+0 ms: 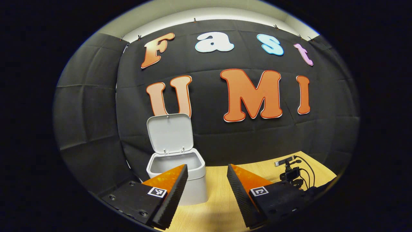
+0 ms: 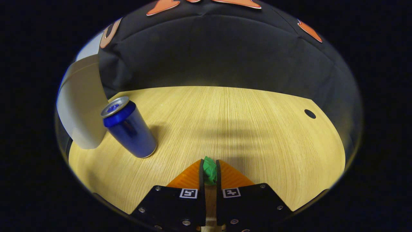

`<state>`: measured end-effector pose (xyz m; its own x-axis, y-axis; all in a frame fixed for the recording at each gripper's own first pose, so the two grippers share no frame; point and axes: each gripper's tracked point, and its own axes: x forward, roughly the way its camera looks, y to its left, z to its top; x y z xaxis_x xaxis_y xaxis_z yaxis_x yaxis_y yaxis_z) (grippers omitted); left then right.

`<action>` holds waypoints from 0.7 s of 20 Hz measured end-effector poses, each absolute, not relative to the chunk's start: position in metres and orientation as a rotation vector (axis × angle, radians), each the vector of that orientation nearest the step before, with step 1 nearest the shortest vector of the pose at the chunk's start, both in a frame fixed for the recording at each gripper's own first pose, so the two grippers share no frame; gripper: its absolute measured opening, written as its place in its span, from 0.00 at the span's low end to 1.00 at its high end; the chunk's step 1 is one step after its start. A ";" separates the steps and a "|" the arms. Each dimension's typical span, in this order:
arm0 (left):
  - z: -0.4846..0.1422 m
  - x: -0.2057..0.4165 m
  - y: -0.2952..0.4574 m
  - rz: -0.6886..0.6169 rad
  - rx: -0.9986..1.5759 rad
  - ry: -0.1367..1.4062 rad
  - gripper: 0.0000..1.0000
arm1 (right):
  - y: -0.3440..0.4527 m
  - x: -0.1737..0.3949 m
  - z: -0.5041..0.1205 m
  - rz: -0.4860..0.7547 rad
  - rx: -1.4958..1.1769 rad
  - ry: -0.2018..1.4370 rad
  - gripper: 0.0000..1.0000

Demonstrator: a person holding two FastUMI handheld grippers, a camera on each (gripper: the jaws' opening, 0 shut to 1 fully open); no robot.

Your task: Press the lid of the desktop garbage bin to open it, pick up the crumpled paper on the desktop and throw it into the bin, then pick up the pop can on the desktop and drop it into the bin, and finally close the garbage bin lid.

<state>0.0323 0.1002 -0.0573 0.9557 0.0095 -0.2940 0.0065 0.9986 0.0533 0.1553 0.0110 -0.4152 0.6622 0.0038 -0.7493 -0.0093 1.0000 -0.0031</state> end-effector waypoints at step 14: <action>-0.053 0.012 0.202 0.105 -0.103 0.207 0.79 | 0.200 0.227 -0.036 0.256 0.048 0.224 0.13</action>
